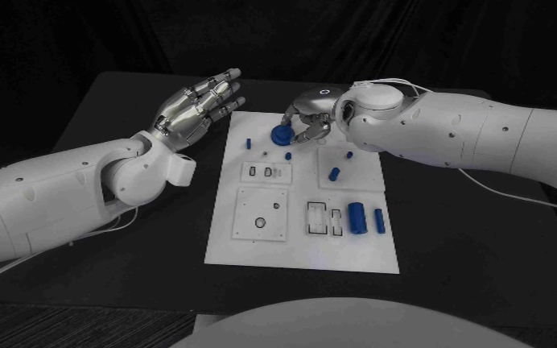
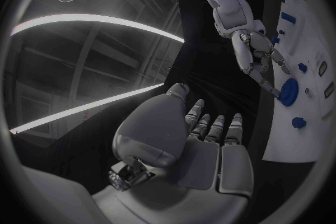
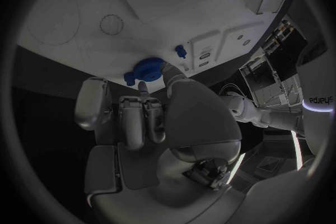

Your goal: Assemble the parts on the task board

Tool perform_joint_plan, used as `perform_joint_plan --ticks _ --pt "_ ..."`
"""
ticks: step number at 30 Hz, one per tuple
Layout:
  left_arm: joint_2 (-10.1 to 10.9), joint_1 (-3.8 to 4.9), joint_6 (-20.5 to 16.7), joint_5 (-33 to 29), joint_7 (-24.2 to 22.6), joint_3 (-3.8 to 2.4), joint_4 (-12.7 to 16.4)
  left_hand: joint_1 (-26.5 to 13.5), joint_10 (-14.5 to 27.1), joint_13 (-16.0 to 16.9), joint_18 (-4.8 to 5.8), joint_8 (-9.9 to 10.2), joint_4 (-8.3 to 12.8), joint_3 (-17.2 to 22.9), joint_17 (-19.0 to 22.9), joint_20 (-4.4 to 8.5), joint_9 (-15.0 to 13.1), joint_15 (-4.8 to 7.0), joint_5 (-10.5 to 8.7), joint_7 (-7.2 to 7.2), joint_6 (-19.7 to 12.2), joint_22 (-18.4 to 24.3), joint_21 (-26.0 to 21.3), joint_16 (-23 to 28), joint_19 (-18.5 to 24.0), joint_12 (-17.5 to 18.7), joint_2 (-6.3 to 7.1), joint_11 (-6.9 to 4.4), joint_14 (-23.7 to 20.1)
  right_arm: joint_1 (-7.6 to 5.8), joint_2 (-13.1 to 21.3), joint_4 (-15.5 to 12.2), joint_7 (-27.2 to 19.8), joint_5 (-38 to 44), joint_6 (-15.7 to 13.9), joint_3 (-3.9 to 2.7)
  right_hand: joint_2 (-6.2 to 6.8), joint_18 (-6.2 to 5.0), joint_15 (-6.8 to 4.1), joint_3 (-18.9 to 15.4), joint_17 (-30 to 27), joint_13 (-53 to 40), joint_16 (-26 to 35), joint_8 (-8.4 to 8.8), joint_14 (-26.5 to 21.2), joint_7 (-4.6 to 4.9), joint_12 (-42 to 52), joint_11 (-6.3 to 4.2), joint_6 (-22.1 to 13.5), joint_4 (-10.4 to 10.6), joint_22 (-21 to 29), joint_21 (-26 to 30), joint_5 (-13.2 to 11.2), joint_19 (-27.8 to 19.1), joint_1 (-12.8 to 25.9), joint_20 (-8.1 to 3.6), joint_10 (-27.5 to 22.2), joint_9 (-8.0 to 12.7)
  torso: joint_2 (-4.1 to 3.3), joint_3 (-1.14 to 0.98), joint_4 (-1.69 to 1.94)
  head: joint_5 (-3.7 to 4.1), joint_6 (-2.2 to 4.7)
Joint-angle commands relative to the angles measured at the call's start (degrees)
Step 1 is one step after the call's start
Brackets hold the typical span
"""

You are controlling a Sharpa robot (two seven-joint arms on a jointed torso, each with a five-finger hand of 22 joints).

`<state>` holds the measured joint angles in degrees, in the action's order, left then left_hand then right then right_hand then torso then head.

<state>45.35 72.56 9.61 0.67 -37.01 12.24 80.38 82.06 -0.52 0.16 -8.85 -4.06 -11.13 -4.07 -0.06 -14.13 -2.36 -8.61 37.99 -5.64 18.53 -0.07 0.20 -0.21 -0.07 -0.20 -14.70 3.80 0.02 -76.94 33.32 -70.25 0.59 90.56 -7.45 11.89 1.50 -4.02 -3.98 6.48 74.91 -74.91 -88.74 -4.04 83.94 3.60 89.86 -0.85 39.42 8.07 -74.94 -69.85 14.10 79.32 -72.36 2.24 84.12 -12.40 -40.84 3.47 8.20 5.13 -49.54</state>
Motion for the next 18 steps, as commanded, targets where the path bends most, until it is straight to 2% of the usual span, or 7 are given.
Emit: perform_joint_plan --ticks 1,7,10,13,18 --pt "-0.10 -0.12 0.79 -0.02 -0.44 -0.06 0.07 0.18 0.01 0.03 -0.70 -0.38 -0.12 0.38 0.06 -0.25 -0.04 -0.35 0.17 -0.44 0.02 0.07 -0.20 0.21 0.07 0.02 -0.37 0.44 -0.02 0.20 0.29 -0.02 0.95 0.30 0.93 -0.02 -0.14 -0.86 -0.35 -0.09 13.55 -15.09 0.25 -0.11 5.44 0.03 0.14 -0.35 1.61 0.53 -4.55 0.31 -0.22 -0.43 0.88 -0.01 5.88 -0.19 0.01 -0.02 -0.07 -0.03 0.03" --pt "0.09 -0.16 0.78 -0.02 -0.42 -0.06 0.16 0.19 0.02 0.03 -0.70 -0.39 -0.07 0.46 0.06 -0.25 -0.04 -0.36 0.18 -0.45 0.04 0.07 -0.20 0.21 0.07 0.03 -0.40 0.45 -0.02 0.28 1.50 -0.58 0.44 0.30 -1.49 -0.02 -0.32 -0.78 -0.23 -0.19 13.81 -15.09 0.01 -1.65 5.56 0.37 0.14 -0.13 4.88 0.45 -4.82 0.20 -0.10 -0.15 0.91 0.02 5.88 -0.51 0.06 -0.02 -0.04 -0.19 0.13" --pt "0.24 -0.16 0.72 -0.02 -0.42 -0.06 0.20 0.19 0.02 0.03 -0.70 -0.39 -0.07 0.46 0.06 -0.25 -0.04 -0.36 0.18 -0.45 0.04 0.07 -0.20 0.21 0.07 0.03 -0.40 0.45 -0.02 0.27 2.82 -1.35 -0.29 0.30 -4.28 -0.02 -0.30 -0.72 -0.22 -0.20 13.91 -15.09 -0.09 -1.72 5.59 0.40 0.14 -0.12 5.04 0.44 -4.94 -0.01 -0.09 -0.03 0.90 0.03 5.88 -0.53 0.03 -0.01 -0.01 -0.22 0.27" --pt "0.40 -0.17 0.63 -0.02 -0.42 -0.06 0.21 0.20 0.00 0.04 -0.70 -0.41 0.00 0.56 0.06 -0.26 -0.05 -0.37 0.18 -0.46 0.07 0.07 -0.20 0.21 0.07 0.02 -0.41 0.46 -0.02 -0.02 5.26 -2.92 -1.25 0.30 -8.54 -0.02 -0.14 -0.68 -0.24 -0.27 14.00 -15.09 -0.17 -1.33 5.64 0.36 0.14 -0.14 4.42 0.37 -5.13 -0.24 -0.16 0.22 0.71 0.02 5.88 -0.28 0.03 -0.01 -0.01 -0.16 0.31" --pt "0.57 -0.18 0.55 -0.02 -0.39 -0.06 0.20 0.20 0.00 0.04 -0.70 -0.41 0.00 0.56 0.06 -0.26 -0.05 -0.37 0.18 -0.46 0.07 0.07 -0.20 0.21 0.07 0.02 -0.41 0.46 -0.02 -1.28 10.10 -6.12 -1.74 0.30 -13.23 -0.02 -0.12 -0.61 -0.28 -0.27 14.17 -15.09 -0.34 -1.14 5.71 0.23 0.14 -0.21 4.13 0.36 -5.30 -0.53 -0.18 0.43 0.61 0.01 5.88 -0.16 0.04 0.00 0.02 -0.16 0.35"
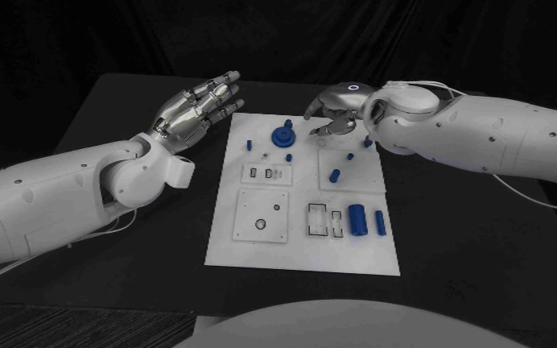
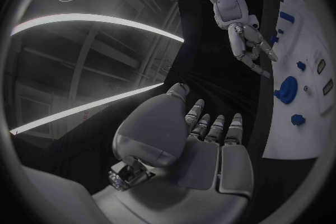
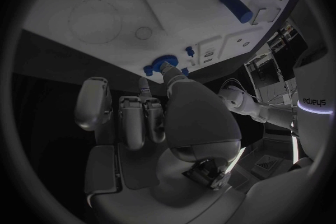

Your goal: Assemble the parts on the task board

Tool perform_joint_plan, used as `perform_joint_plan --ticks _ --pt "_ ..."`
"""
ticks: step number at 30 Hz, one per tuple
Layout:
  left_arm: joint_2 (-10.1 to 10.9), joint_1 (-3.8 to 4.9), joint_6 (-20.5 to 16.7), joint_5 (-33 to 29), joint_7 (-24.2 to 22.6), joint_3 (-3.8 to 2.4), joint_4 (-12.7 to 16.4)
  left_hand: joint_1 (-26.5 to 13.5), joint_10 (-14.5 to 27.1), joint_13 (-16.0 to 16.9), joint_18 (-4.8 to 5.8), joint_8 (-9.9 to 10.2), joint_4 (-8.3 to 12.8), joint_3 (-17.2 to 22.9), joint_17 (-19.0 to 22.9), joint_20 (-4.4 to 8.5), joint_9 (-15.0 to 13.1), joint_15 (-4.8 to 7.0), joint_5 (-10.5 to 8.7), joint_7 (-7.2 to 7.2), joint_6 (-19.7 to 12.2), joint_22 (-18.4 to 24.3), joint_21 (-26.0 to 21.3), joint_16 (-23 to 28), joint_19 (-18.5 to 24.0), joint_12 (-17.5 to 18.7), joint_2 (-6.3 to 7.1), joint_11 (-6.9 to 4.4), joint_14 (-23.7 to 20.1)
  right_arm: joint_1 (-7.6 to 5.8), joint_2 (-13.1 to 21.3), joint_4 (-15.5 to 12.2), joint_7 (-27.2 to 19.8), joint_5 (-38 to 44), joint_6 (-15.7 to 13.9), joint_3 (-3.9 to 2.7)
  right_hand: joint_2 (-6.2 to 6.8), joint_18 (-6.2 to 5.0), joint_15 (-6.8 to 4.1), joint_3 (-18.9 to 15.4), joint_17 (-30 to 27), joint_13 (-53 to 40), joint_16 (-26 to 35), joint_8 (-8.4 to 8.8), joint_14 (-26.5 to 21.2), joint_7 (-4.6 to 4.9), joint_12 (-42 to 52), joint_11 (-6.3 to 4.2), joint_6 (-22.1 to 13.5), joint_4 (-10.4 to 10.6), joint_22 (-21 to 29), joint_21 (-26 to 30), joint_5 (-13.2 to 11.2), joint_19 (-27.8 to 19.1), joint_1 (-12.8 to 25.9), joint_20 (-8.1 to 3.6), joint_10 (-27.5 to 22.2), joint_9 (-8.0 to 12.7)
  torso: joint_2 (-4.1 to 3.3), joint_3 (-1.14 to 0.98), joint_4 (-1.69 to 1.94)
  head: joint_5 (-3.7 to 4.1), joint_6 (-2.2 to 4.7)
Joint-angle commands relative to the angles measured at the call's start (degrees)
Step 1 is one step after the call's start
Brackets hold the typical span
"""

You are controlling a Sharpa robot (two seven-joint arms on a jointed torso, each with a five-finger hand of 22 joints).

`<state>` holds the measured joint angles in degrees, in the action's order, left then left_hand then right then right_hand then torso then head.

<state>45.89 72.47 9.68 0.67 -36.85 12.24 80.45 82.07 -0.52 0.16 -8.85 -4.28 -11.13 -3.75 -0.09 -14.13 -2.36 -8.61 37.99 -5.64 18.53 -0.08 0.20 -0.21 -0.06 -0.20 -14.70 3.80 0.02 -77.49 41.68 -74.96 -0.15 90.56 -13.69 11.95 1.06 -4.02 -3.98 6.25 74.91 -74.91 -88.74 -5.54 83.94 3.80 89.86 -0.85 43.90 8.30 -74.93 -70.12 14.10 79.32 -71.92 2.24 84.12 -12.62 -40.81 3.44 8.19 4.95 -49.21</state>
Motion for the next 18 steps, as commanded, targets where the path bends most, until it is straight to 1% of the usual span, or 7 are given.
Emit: perform_joint_plan --ticks 1,5,8,11,14,16,18 --pt "0.06 -0.08 0.46 -0.02 -0.54 -0.06 0.13 0.20 -0.01 0.03 -0.70 -0.18 0.00 0.24 0.09 -0.26 -0.05 -0.37 0.18 -0.45 0.07 0.08 -0.20 0.21 0.06 0.02 -0.41 0.46 -0.02 -1.00 2.68 -2.03 -0.89 0.30 -7.40 -0.07 0.33 -0.61 -0.33 -0.05 14.21 -15.09 -0.38 0.27 5.73 -0.06 0.14 -0.29 -0.16 0.15 -5.35 -0.30 -0.23 0.50 0.11 -0.02 5.88 0.06 -0.01 0.04 0.03 0.07 0.04" --pt "0.12 -0.10 0.39 -0.02 -0.51 -0.06 0.07 0.21 -0.04 0.05 -0.71 -0.21 0.07 0.30 0.09 -0.27 -0.06 -0.38 0.18 -0.46 0.15 0.08 -0.20 0.21 0.06 0.01 -0.39 0.46 -0.02 -1.93 6.79 -4.55 -0.11 0.30 -8.26 -0.06 0.37 -0.49 -0.44 -0.13 14.44 -15.09 -0.61 -0.06 5.82 -0.11 0.14 -0.39 0.58 0.34 -5.69 -0.84 -0.38 0.90 0.10 -0.11 5.88 0.02 0.00 0.08 -0.02 0.38 0.18" --pt "0.13 -0.12 0.35 -0.02 -0.53 -0.06 0.08 0.21 -0.04 0.05 -0.71 -0.21 0.07 0.30 0.09 -0.27 -0.06 -0.38 0.18 -0.46 0.15 0.08 -0.20 0.21 0.06 0.01 -0.39 0.46 -0.02 -2.20 9.02 -5.62 0.39 0.15 -8.16 -0.06 0.41 -0.25 -0.51 -0.20 15.08 -15.09 -1.24 -0.15 6.05 -0.09 0.14 -0.42 0.85 0.49 -6.23 -1.86 -0.64 1.53 0.07 -0.18 5.88 0.05 0.02 0.10 -0.10 0.55 0.34" --pt "0.25 -0.16 0.35 -0.02 -0.57 -0.06 0.17 0.21 -0.04 0.05 -0.71 -0.21 0.07 0.30 0.09 -0.27 -0.06 -0.38 0.18 -0.46 0.15 0.08 -0.20 0.21 0.06 0.01 -0.39 0.46 -0.02 -2.26 10.75 -6.08 0.91 -0.16 -7.65 -0.04 0.57 -0.09 -0.55 -0.32 15.09 -15.09 -1.26 -0.01 6.06 -0.05 0.14 -0.42 0.72 0.60 -6.63 -2.55 -1.14 1.99 -0.02 -0.25 5.88 0.19 0.03 0.05 -0.03 0.78 0.43" --pt "0.40 -0.22 0.35 -0.02 -0.57 -0.06 0.25 0.22 -0.06 0.05 -0.71 -0.25 0.19 0.42 0.09 -0.29 -0.07 -0.40 0.17 -0.47 0.24 0.08 -0.20 0.21 0.06 0.00 -0.34 0.48 -0.02 -1.97 11.84 -6.20 1.14 -0.34 -7.34 -0.03 0.81 -0.07 -0.57 -0.59 15.09 -15.09 -1.26 0.18 6.06 -0.07 0.14 -0.43 0.50 0.91 -6.76 -2.63 -2.40 2.15 0.00 -0.29 5.88 0.39 0.11 0.05 -0.17 0.73 0.20" --pt "0.50 -0.28 0.31 -0.02 -0.56 -0.05 0.33 0.22 -0.06 0.05 -0.71 -0.25 0.19 0.42 0.09 -0.29 -0.07 -0.40 0.17 -0.47 0.24 0.08 -0.20 0.21 0.06 0.00 -0.34 0.48 -0.02 -1.58 12.73 -6.36 1.23 -0.46 -7.64 -0.03 1.33 0.20 -0.67 -1.37 15.09 -15.09 -1.26 0.24 6.06 -0.19 0.14 -0.54 0.55 2.14 -7.49 -3.82 -4.77 2.88 0.82 -0.38 5.88 0.60 0.08 0.05 -0.17 0.73 0.13" --pt "0.54 -0.31 0.29 -0.02 -0.56 -0.05 0.37 0.22 -0.06 0.05 -0.71 -0.25 0.19 0.42 0.09 -0.29 -0.07 -0.40 0.17 -0.47 0.24 0.08 -0.20 0.21 0.06 0.00 -0.34 0.48 -0.02 -1.16 13.62 -6.62 1.34 -0.52 -7.49 -0.02 1.99 0.51 -0.83 -1.96 14.89 -15.09 -1.05 0.19 6.00 -0.36 0.14 -0.70 0.73 3.19 -8.26 -5.20 -6.23 3.64 1.53 -0.52 5.88 0.69 0.11 0.04 -0.21 0.64 -0.01"
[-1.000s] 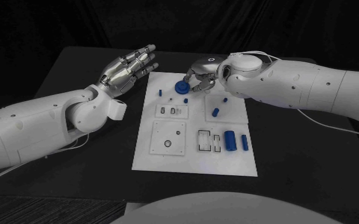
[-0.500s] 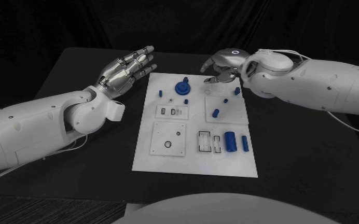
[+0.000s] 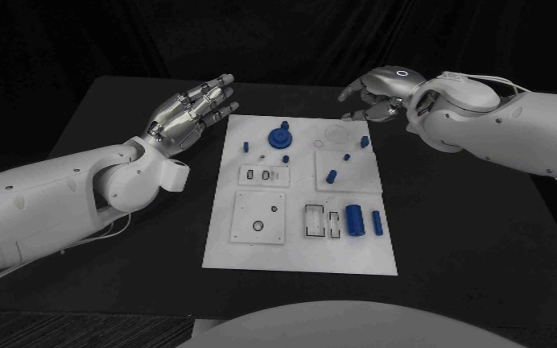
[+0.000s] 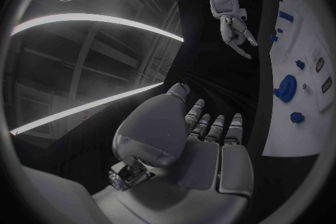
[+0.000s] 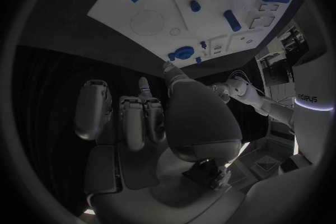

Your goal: Assemble the parts on the task board

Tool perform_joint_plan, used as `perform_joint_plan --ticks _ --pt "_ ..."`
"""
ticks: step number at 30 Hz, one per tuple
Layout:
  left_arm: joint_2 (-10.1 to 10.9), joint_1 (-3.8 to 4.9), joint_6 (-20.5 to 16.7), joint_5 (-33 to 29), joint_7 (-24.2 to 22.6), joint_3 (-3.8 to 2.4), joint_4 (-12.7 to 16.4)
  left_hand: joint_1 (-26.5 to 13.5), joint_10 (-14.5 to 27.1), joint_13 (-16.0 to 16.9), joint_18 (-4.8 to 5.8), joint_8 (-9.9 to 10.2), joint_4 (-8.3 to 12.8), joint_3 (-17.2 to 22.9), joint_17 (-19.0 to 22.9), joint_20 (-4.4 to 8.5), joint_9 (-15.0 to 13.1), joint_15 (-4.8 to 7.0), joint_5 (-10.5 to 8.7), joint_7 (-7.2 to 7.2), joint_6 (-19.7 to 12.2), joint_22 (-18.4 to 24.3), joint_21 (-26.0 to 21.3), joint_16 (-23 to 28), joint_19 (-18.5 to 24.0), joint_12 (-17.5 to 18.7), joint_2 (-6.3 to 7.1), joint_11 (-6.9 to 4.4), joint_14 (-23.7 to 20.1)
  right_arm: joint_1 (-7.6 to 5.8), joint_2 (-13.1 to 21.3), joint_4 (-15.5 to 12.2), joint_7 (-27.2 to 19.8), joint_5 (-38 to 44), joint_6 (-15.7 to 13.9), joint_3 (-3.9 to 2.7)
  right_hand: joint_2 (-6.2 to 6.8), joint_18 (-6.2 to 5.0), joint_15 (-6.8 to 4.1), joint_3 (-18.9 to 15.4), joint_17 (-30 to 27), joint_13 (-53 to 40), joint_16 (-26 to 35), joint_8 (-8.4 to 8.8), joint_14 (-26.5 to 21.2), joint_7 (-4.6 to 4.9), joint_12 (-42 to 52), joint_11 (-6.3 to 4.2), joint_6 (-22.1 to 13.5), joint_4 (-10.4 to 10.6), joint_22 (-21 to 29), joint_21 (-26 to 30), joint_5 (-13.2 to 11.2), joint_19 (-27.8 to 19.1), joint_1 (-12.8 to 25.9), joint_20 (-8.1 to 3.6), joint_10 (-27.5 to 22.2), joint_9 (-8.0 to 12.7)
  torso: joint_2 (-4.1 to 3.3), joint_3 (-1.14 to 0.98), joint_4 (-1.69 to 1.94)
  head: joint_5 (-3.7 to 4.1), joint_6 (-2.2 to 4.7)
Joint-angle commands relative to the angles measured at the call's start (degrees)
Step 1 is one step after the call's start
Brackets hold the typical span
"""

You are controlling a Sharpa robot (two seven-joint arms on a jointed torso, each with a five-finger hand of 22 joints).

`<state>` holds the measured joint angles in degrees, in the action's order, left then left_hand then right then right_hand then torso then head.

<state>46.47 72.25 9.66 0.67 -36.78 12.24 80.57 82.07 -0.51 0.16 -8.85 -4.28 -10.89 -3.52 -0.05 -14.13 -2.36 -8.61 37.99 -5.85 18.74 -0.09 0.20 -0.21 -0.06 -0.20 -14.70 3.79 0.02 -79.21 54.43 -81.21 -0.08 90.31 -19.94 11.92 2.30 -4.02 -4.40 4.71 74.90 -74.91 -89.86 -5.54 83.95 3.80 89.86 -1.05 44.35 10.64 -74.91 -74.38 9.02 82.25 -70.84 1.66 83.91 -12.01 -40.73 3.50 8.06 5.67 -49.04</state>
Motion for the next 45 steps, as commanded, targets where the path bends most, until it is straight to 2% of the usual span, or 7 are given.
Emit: perform_joint_plan --ticks 1,9,13,16,18,26,45 --pt "-0.05 -0.11 0.31 -0.03 -0.63 -0.05 0.25 0.22 -0.07 0.05 -0.72 -0.25 -0.05 0.19 0.05 -0.29 -0.08 -0.40 0.17 -0.26 0.03 0.09 -0.20 0.21 0.06 0.00 -0.34 0.49 -0.02 0.76 1.23 -0.50 1.31 -0.30 -1.12 0.01 1.16 0.55 -0.46 -0.59 14.78 -15.09 0.17 0.19 5.96 -0.38 0.14 -0.55 0.33 1.49 -8.45 -1.16 -2.18 0.85 0.66 -0.01 6.09 0.15 0.05 -0.02 -0.10 -0.10 -0.24" --pt "-0.02 -0.16 0.28 -0.03 -0.69 -0.05 0.19 0.21 -0.10 0.07 -0.72 -0.29 0.05 0.28 0.04 -0.31 -0.09 -0.42 0.17 -0.28 0.14 0.08 -0.20 0.19 0.05 -0.01 -0.30 0.51 0.00 2.52 3.23 -0.88 1.02 -0.37 -1.51 0.02 4.34 0.85 -0.68 -0.48 14.95 -15.09 0.00 0.51 6.01 -0.62 0.14 -0.77 -0.12 5.73 -9.42 -2.49 -4.84 1.59 1.11 -0.24 6.09 0.60 0.01 -0.09 -0.28 -0.42 -0.72" --pt "0.07 -0.17 0.32 -0.03 -0.67 -0.05 0.25 0.21 -0.10 0.07 -0.72 -0.29 0.05 0.28 0.04 -0.31 -0.09 -0.42 0.17 -0.28 0.14 0.08 -0.20 0.19 0.05 -0.01 -0.30 0.51 0.00 3.30 3.81 -0.77 0.86 -0.38 -1.65 0.02 5.24 0.87 -0.71 -0.43 14.87 -15.09 0.08 0.72 6.00 -0.64 0.14 -0.81 -0.53 6.12 -9.54 -2.57 -5.57 1.66 1.28 -0.28 6.09 0.75 0.00 -0.11 -0.25 -0.48 -0.76" --pt "0.13 -0.19 0.34 -0.03 -0.67 -0.05 0.21 0.21 -0.10 0.07 -0.72 -0.29 0.05 0.28 0.04 -0.31 -0.09 -0.42 0.17 -0.28 0.14 0.08 -0.20 0.19 0.05 -0.01 -0.30 0.51 0.00 3.90 4.21 -0.68 0.53 -0.38 -2.09 0.03 5.76 1.24 -0.75 -0.40 14.66 -15.09 0.27 0.47 5.94 -0.62 0.14 -0.81 -0.11 6.20 -10.26 -4.12 -5.81 2.41 1.79 -0.32 6.09 0.68 0.06 -0.04 0.04 -0.16 -0.94" --pt "0.14 -0.20 0.33 -0.03 -0.66 -0.05 0.18 0.21 -0.10 0.07 -0.72 -0.29 0.05 0.28 0.04 -0.31 -0.09 -0.42 0.17 -0.28 0.14 0.08 -0.20 0.19 0.05 -0.01 -0.30 0.51 0.00 4.26 4.46 -0.61 0.38 -0.38 -2.14 0.03 5.83 1.26 -0.76 -0.33 14.58 -15.09 0.35 0.37 5.93 -0.64 0.14 -0.83 0.05 6.19 -10.33 -4.24 -5.76 2.48 1.85 -0.33 6.09 0.65 0.02 0.03 0.16 -0.04 -0.91" --pt "0.13 -0.33 0.47 -0.03 -0.59 -0.05 0.04 0.21 -0.10 0.07 -0.72 -0.29 0.05 0.28 0.04 -0.31 -0.09 -0.42 0.17 -0.28 0.14 0.08 -0.20 0.19 0.05 -0.01 -0.30 0.51 0.00 5.43 4.86 -0.03 -0.20 -0.41 -2.49 0.04 6.07 1.31 -0.75 -0.06 14.57 -15.09 0.35 -0.17 5.93 -0.52 0.14 -0.77 0.90 6.19 -10.50 -4.46 -5.57 2.60 1.77 -0.35 6.09 0.40 -0.03 0.08 -0.33 -0.21 -0.96" --pt "0.03 -0.80 0.62 -0.03 -0.56 -0.05 -0.14 0.19 -0.10 0.06 -0.72 -0.32 0.15 0.41 0.04 -0.33 -0.10 -0.44 0.18 -0.30 0.18 0.09 -0.20 0.19 0.06 -0.01 -0.25 0.53 0.00 5.85 4.40 0.89 0.83 -0.43 -1.06 0.05 6.21 1.27 -0.46 0.58 14.39 -15.09 0.51 -1.74 5.89 -0.05 0.14 -0.38 1.85 6.09 -10.70 -4.23 -3.02 2.51 0.50 -0.13 6.09 -0.80 0.07 -0.03 -0.18 0.10 -0.96"
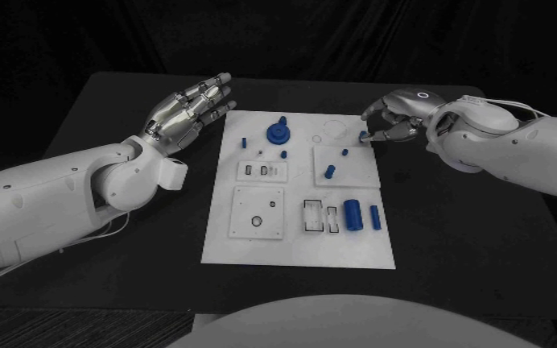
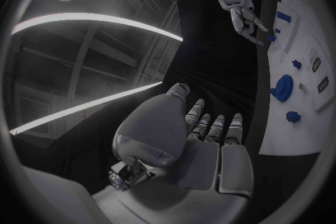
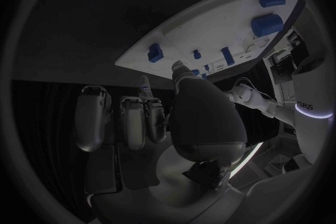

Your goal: Assemble the parts on the task board

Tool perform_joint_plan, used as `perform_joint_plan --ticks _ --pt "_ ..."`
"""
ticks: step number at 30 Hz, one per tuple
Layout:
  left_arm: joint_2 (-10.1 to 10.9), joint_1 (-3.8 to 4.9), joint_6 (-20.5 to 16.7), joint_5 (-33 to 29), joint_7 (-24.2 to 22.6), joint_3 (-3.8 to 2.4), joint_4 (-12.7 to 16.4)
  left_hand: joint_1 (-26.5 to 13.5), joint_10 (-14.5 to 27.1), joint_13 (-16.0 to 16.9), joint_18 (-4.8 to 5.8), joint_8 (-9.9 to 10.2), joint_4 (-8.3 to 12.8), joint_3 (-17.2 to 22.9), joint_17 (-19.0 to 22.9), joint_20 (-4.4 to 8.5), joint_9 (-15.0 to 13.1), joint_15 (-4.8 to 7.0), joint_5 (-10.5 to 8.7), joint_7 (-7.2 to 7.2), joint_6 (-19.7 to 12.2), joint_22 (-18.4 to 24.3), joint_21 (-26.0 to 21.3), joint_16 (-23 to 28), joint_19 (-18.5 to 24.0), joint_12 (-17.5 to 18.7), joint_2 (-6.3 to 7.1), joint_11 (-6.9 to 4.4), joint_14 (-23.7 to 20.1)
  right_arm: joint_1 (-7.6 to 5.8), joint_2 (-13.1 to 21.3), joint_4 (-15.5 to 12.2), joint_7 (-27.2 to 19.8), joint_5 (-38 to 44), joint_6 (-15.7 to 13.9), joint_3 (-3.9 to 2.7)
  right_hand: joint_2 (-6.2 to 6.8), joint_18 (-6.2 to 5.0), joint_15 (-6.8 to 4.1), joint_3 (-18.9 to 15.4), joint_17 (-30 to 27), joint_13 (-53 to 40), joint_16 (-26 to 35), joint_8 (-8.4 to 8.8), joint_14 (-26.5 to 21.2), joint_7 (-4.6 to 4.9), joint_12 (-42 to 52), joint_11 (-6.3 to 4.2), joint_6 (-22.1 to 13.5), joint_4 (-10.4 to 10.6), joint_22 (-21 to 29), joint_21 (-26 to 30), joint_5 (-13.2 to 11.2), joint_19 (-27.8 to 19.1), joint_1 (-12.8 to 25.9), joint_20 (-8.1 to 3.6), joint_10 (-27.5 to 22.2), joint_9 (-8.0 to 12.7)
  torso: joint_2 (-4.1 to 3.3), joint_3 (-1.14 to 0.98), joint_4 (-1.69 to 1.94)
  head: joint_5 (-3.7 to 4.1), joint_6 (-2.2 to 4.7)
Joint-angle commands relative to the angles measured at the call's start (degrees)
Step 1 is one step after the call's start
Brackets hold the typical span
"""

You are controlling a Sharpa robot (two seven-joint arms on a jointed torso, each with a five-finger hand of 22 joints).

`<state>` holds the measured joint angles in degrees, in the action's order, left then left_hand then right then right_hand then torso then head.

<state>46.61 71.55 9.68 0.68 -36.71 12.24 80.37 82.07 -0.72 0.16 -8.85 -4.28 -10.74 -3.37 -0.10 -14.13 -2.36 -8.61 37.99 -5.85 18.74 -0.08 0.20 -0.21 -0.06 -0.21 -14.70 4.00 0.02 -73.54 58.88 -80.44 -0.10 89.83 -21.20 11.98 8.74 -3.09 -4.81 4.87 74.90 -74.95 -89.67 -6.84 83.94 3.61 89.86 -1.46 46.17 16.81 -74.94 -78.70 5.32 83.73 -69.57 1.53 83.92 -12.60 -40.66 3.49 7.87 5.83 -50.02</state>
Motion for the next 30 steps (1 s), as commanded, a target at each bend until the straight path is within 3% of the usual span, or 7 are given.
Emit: perform_joint_plan --ticks 1,6,18,22,30 --pt "-0.11 -0.12 0.61 -0.03 -0.63 -0.06 0.03 0.19 0.11 0.06 -0.71 -0.33 0.00 0.25 0.09 -0.34 -0.10 -0.44 0.17 -0.31 0.18 0.08 -0.20 0.19 0.06 -0.01 -0.25 0.32 0.00 0.18 -0.10 0.18 0.90 0.05 0.24 -0.02 -0.29 0.33 -0.02 0.49 14.37 -15.05 0.33 -0.60 5.89 0.15 0.14 0.05 0.04 -0.10 -10.67 0.18 1.26 0.99 -1.01 0.03 6.08 -0.35 0.01 -0.02 0.04 -0.04 0.02" --pt "-0.15 -0.16 0.66 -0.03 -0.62 -0.06 -0.08 0.17 0.14 0.05 -0.71 -0.31 0.08 0.36 0.09 -0.34 -0.08 -0.45 0.17 -0.31 0.08 0.08 -0.20 0.19 0.06 0.00 -0.22 0.33 0.00 0.27 -0.34 0.45 1.04 0.05 0.53 -0.02 -0.61 0.30 0.06 0.71 14.36 -15.05 0.34 -1.35 5.88 0.21 0.14 0.13 -0.01 -0.17 -10.74 0.33 3.57 0.94 -1.90 0.13 6.08 -1.04 0.03 0.04 0.04 -0.10 0.02" --pt "-0.14 -0.21 0.68 -0.03 -0.67 -0.06 -0.14 0.17 0.14 0.05 -0.71 -0.31 0.08 0.36 0.09 -0.34 -0.08 -0.45 0.17 -0.31 0.08 0.08 -0.20 0.19 0.06 0.00 -0.22 0.33 0.00 0.57 -0.76 0.93 1.36 0.05 1.38 -0.02 -0.77 0.27 0.08 0.89 14.29 -15.05 0.39 -1.90 5.87 0.23 0.14 0.15 0.05 -0.31 -10.77 0.47 4.64 0.89 -2.74 0.16 6.08 -1.56 0.04 0.08 0.08 -0.15 0.02" --pt "-0.14 -0.24 0.73 -0.03 -0.69 -0.06 -0.15 0.17 0.14 0.05 -0.71 -0.31 0.08 0.36 0.09 -0.34 -0.08 -0.45 0.17 -0.31 0.08 0.08 -0.20 0.19 0.06 0.00 -0.22 0.33 0.00 0.67 -1.01 1.13 1.38 0.05 1.63 -0.02 -1.13 0.27 0.09 1.09 14.27 -15.05 0.41 -2.79 5.86 0.21 0.14 0.14 -0.06 -0.43 -10.87 0.57 7.35 0.89 -3.94 0.18 6.08 -2.43 0.03 0.09 0.12 -0.14 0.02" --pt "-0.11 -0.28 0.73 -0.03 -0.69 -0.06 -0.17 0.10 0.15 0.05 -0.70 -0.30 0.21 0.53 0.09 -0.36 -0.07 -0.46 0.16 -0.32 0.01 0.08 -0.20 0.20 0.06 0.00 -0.17 0.34 -0.01 0.83 -1.21 1.32 1.79 0.05 2.38 -0.02 -1.35 0.23 0.08 1.26 14.20 -15.05 0.46 -3.42 5.85 0.22 0.14 0.15 0.06 -0.68 -10.88 0.75 8.37 0.84 -4.84 0.17 6.08 -2.96 0.04 0.07 0.04 -0.11 0.02"
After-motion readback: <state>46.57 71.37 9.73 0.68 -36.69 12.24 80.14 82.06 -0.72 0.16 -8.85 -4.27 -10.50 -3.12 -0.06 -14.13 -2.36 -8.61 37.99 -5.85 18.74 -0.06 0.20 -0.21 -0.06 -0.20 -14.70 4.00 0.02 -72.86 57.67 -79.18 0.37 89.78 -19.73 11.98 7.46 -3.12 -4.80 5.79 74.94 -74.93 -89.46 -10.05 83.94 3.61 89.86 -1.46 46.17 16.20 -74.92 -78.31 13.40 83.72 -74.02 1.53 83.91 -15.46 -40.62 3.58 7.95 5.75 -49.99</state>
